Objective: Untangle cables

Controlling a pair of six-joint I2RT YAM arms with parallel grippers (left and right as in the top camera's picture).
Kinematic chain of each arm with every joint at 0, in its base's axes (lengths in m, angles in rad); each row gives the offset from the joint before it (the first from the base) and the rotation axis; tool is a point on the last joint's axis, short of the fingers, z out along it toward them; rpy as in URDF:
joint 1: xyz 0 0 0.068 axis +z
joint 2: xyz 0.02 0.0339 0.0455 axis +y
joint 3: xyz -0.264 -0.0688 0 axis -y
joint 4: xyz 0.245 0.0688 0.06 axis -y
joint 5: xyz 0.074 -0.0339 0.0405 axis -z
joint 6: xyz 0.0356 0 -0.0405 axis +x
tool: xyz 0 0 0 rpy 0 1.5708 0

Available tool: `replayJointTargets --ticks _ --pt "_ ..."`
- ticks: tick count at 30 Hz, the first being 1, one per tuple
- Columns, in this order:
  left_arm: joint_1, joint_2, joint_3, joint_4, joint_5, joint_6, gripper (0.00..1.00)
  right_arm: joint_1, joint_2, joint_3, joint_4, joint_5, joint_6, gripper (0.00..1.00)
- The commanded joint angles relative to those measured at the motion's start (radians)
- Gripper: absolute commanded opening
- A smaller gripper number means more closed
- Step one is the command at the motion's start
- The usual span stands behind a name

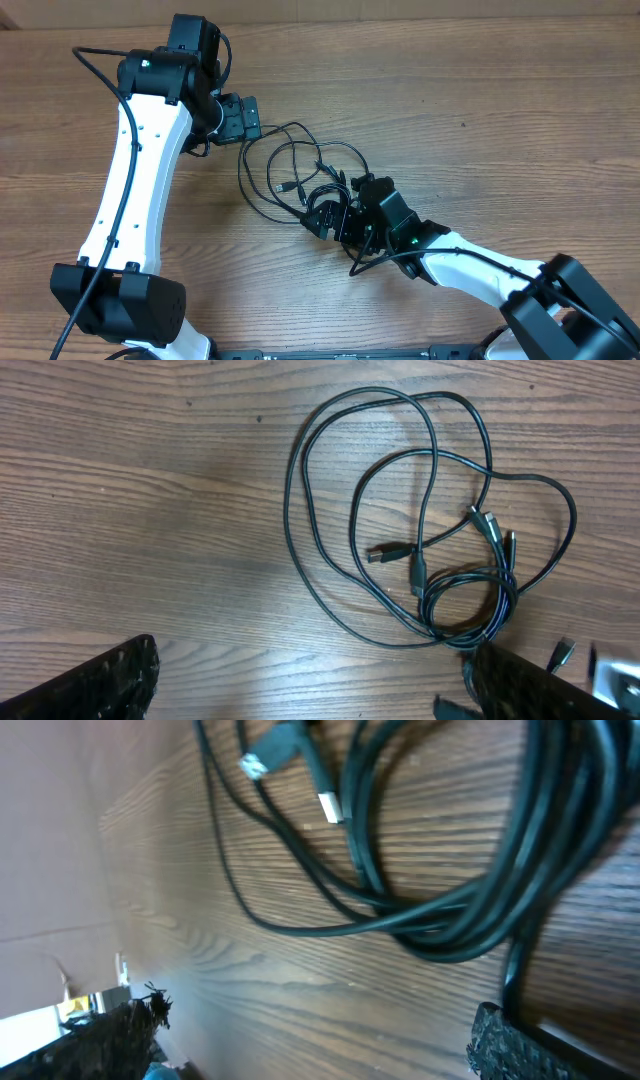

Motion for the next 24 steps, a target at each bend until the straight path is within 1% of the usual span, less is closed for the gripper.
replayJointTargets --ticks 1,8,17,18,24 --pt "-0.006 -0.011 -0.010 0.003 0.004 0.015 1.00 0.004 0.040 0.013 0.029 0.021 0.028 1.00" --pt "-0.006 -0.011 -0.010 0.003 0.005 0.015 1.00 0.004 0.060 0.013 0.058 0.054 0.028 1.00" --pt "-0.006 -0.011 -0.010 0.003 0.005 0.015 1.00 0.004 0.060 0.013 0.093 0.226 0.032 1.00" --pt "-0.006 -0.011 -0.010 0.003 0.005 0.015 1.00 0.004 0.061 0.013 0.100 0.239 0.031 0.96" --pt "-0.006 -0.011 -0.010 0.003 0.004 0.015 1.00 0.004 0.117 0.013 0.158 0.239 0.032 0.89"
